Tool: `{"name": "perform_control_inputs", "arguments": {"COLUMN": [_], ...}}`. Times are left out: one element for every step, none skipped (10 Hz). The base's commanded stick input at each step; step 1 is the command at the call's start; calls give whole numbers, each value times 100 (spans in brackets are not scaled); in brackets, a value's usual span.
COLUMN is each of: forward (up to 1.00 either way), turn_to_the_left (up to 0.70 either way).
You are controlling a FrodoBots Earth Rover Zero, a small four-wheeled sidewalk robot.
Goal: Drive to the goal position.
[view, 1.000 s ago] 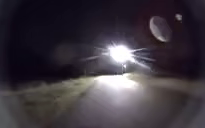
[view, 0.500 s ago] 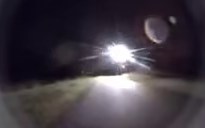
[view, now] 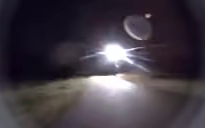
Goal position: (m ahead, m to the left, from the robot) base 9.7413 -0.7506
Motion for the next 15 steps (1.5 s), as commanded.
{"name": "perform_control_inputs", "arguments": {"forward": [100,100,100,100,100,100,100,100,100,100,100,100,100,100,100], "turn_to_the_left": [0,0,0,0,0,0,0,0,0,0,3,6,11,10,8]}}
